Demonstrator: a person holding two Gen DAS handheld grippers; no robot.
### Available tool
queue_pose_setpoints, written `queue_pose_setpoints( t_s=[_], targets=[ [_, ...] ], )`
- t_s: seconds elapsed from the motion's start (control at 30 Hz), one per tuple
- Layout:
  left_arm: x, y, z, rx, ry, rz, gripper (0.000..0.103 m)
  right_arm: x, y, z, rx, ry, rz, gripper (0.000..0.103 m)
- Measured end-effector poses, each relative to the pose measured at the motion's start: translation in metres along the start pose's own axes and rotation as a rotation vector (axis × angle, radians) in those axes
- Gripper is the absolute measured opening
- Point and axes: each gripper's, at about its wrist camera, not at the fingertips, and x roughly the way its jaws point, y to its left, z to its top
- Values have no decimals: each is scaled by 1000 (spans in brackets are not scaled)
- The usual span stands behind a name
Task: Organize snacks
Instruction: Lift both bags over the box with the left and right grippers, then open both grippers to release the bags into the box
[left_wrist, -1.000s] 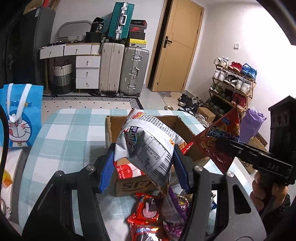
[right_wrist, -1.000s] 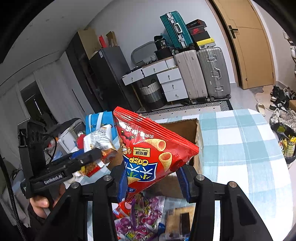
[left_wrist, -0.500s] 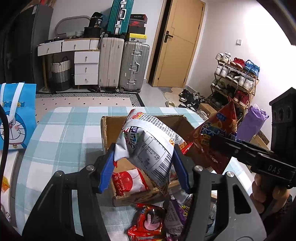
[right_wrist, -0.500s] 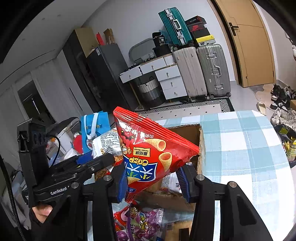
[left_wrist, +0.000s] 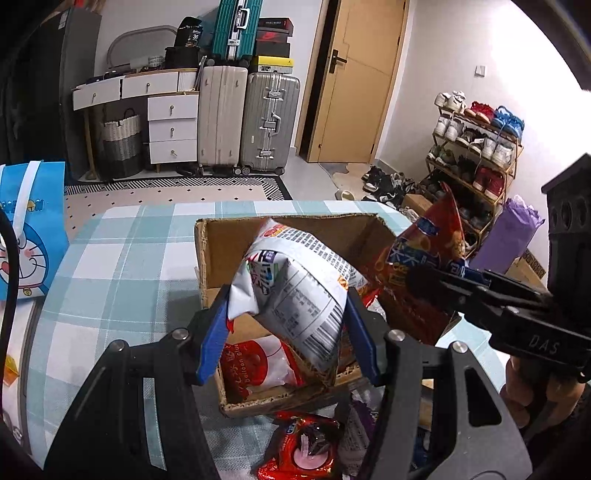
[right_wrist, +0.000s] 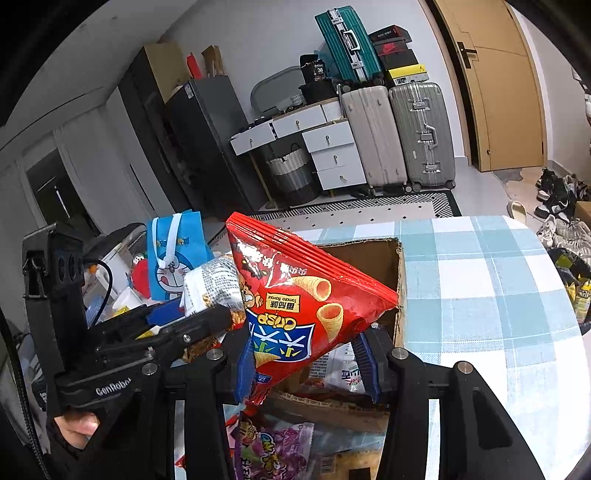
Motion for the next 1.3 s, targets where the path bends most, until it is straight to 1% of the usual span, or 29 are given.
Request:
queue_pose_setpoints(
  t_s=[0.27, 0.4, 0.53, 0.6, 0.63, 0.67, 0.7, 0.77, 0.8, 0.83, 0.9, 0.97, 1.0, 1.03, 1.07, 1.1, 1.13, 1.3],
  targets=[
    [15, -7, -4, 20, 20, 29, 56, 11, -3, -2, -11, 12, -18, 47],
    [14, -6, -6, 19, 14, 37, 57, 13, -5, -3, -8, 16, -24, 47],
    [9, -3, -6, 10, 14, 26, 59, 10, -7, -3, 1, 4, -12, 49],
    [6, -2, -5, 3, 17, 26, 64, 8, -8, -4, -2, 4, -3, 51],
    [4, 0, -5, 0, 15, 27, 66, 7, -7, -4, -11, 2, -11, 52],
    [1, 0, -5, -2, 15, 25, 73, 5, -6, -5, -15, 1, -18, 52],
    [-2, 1, -4, -3, 10, 27, 77, 3, -6, -5, -22, -2, -24, 53],
    [-10, 2, -5, -6, -10, 37, 83, -2, -6, -7, -23, -8, -27, 59],
    [-14, 4, -6, -6, -15, 36, 83, -6, -7, -8, -19, -17, -28, 70],
    [-17, 5, -7, -10, -16, 40, 84, -9, -7, -8, -15, -24, -23, 77],
    [-23, 7, -9, -18, -17, 46, 86, -14, -8, -8, -9, -27, -24, 80],
    [-31, 9, -14, -15, -19, 51, 88, -19, -9, -9, 2, -29, -31, 89],
    [-35, 9, -16, -9, -22, 56, 91, -22, -9, -10, 10, -32, -33, 96],
    [-40, 9, -19, -3, -26, 62, 92, -24, -9, -11, 15, -35, -35, 100],
    [-45, 9, -23, 1, -30, 73, 100, -28, -9, -12, 16, -38, -37, 101],
    [-48, 8, -26, 4, -34, 80, 103, -30, -9, -14, 14, -38, -41, 101],
    [-54, 8, -32, 7, -40, 81, 103, -33, -8, -16, 9, -36, -49, 102],
    [-69, 10, -58, 9, -34, 88, 103, -40, -7, -32, -15, -11, -81, 102]
  ],
)
